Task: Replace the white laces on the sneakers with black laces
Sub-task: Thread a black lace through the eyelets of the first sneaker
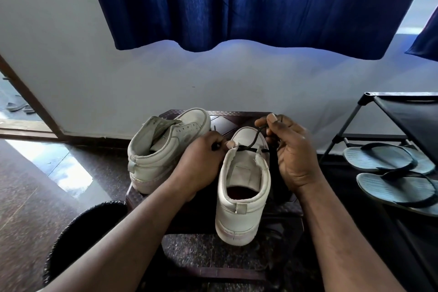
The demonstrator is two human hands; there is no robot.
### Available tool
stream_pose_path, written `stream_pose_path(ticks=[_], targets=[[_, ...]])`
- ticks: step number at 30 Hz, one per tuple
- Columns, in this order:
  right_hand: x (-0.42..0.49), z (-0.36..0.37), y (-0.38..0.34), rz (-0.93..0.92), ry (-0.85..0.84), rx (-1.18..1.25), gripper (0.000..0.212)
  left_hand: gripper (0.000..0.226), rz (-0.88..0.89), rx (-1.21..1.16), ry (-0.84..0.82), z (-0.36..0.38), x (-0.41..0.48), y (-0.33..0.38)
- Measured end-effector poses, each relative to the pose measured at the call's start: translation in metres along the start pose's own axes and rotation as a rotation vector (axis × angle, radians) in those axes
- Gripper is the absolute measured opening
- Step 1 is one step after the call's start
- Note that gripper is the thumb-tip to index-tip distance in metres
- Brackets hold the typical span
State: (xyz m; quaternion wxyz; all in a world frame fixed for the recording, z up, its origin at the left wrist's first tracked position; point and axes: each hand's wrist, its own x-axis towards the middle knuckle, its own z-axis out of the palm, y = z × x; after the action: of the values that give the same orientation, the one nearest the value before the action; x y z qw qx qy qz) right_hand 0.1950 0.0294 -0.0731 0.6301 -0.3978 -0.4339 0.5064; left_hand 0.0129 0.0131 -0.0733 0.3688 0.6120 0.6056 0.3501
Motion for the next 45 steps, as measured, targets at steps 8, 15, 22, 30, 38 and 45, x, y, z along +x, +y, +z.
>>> stream_pose_path(ticks=[8,15,22,30,38,45], targets=[[-0.001,-0.002,0.005,0.035,-0.013,-0.068,0.025,0.026,-0.069,0.119,-0.01,-0.001,0.002,0.003],[0.003,-0.016,-0.009,0.014,-0.008,0.151,0.041,0.034,-0.103,0.295,0.103,-0.002,-0.018,0.008],[0.002,-0.012,-0.006,0.008,-0.036,0.149,0.045,0.025,0.026,0.047,0.029,-0.001,-0.001,0.0],[0.001,-0.011,-0.008,0.03,-0.019,0.111,0.028,0.01,0.035,0.206,0.077,-0.001,0.001,0.001],[0.001,-0.022,-0.013,-0.022,-0.011,0.152,0.038,0.018,0.076,0.45,0.152,-0.002,-0.01,-0.001],[0.0,-0.014,-0.011,-0.018,-0.027,0.113,0.048,0.013,0.049,0.013,0.008,0.001,0.0,-0.005]])
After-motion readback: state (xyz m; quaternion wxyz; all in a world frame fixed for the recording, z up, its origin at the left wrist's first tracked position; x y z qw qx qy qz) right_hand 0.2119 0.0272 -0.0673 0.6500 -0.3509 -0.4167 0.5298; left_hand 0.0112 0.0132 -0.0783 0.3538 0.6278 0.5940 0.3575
